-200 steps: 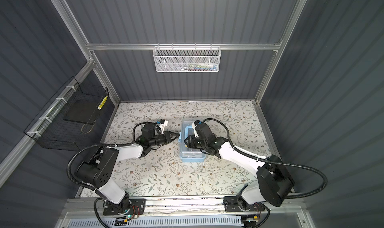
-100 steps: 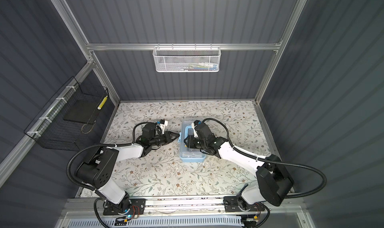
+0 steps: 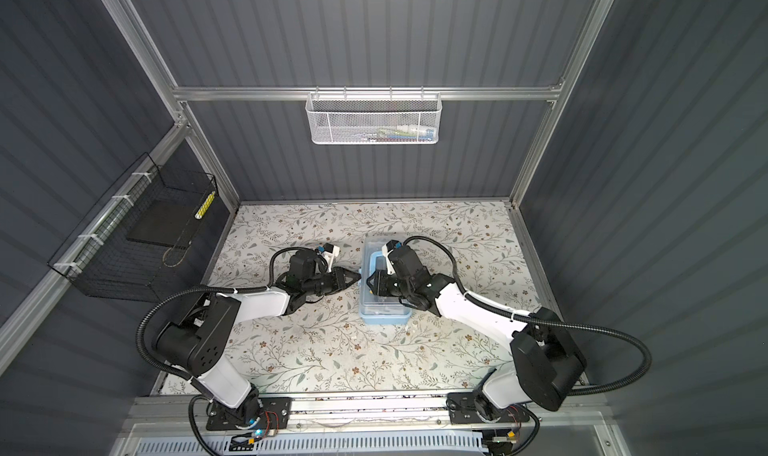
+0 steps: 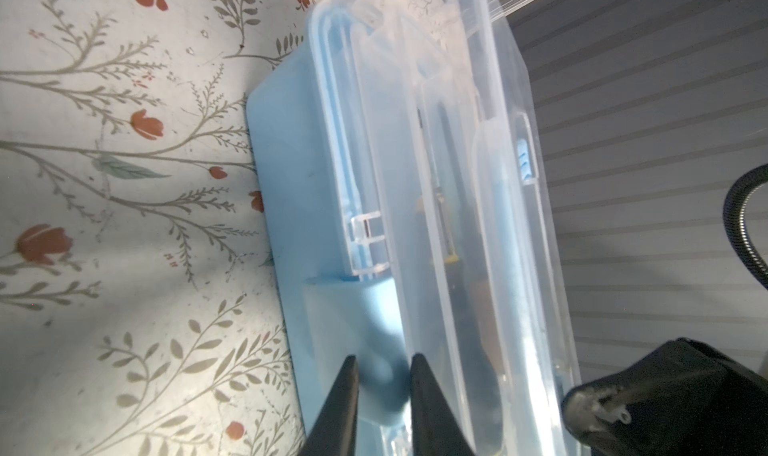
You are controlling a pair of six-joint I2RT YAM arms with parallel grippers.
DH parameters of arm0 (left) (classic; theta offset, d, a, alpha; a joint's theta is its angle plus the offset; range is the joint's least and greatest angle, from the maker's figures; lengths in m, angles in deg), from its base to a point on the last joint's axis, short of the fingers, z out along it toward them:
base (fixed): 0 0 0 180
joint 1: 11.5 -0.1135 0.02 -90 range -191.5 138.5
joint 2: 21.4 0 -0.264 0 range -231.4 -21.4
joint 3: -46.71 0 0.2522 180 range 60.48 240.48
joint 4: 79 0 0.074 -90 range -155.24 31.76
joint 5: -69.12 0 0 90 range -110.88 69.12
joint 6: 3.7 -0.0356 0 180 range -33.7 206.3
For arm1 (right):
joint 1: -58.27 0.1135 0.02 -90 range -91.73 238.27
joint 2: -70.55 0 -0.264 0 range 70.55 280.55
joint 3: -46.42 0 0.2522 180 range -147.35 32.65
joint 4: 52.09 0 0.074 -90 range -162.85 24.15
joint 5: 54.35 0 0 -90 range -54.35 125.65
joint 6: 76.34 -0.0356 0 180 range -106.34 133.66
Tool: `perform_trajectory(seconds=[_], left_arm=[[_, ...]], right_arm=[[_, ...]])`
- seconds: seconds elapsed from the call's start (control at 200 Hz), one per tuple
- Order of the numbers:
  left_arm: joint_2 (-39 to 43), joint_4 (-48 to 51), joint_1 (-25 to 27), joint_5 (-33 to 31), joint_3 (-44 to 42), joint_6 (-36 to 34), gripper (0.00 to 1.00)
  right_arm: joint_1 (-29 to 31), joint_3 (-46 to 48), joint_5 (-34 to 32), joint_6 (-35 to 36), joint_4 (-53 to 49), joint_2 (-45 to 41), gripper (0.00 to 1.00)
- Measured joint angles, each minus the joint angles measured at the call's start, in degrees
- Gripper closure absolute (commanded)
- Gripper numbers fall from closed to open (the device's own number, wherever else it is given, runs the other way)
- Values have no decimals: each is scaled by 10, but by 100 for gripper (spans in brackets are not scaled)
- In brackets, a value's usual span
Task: Pack the tool kit
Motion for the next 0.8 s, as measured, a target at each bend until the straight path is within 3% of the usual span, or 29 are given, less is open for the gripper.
perform_trajectory(seconds=[0.095,0.14,0.42,0.8], left_arm=[[0,9,2,-5,3,-3,60],[0,20,3,-15,7,-9,59],[1,112,15,-61,53,-52,71],[16,151,19,-88,61,-74,73]], right_arm=[[0,0,0,0,1,0,60],[0,0,-1,0,1,0,60],[0,0,-3,0,1,0,60],[0,-1,-6,0,0,0,60]])
